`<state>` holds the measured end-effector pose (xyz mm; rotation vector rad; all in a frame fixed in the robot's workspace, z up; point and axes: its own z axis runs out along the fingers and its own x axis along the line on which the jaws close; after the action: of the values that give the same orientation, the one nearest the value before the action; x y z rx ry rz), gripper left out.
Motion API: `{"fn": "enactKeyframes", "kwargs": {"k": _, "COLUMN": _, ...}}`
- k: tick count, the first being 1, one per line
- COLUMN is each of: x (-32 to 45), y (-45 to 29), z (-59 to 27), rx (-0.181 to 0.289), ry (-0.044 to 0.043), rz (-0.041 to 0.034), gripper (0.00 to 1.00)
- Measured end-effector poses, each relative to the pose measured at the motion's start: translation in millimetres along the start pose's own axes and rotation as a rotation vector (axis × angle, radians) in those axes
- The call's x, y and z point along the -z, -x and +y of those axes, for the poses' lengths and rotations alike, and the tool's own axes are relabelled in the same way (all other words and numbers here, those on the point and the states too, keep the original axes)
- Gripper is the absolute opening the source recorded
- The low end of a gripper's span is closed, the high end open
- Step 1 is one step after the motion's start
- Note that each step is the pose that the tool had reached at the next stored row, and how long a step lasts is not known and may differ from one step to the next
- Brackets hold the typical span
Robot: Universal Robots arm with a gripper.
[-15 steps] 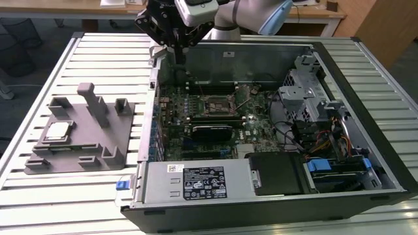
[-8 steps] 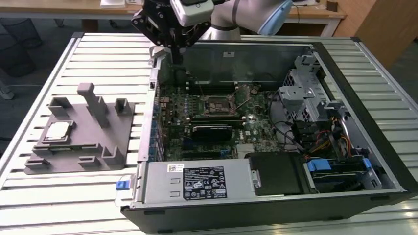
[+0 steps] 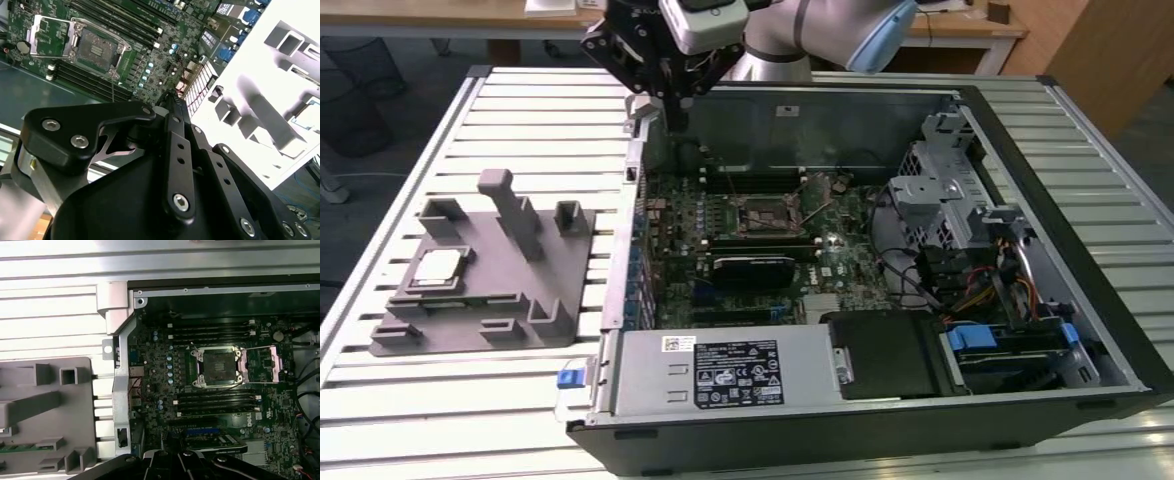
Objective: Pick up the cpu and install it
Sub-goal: 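Reach for the cpu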
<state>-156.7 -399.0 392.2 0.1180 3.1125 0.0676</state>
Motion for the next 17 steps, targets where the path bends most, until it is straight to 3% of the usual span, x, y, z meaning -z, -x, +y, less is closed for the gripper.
{"fn": "enactKeyframes", "kwargs": {"k": 17, "x": 0.0, "y": -13.8, "z": -1.0, "rx": 0.000, "ry": 0.0000, "rz": 0.0000, "gripper": 0.11}}
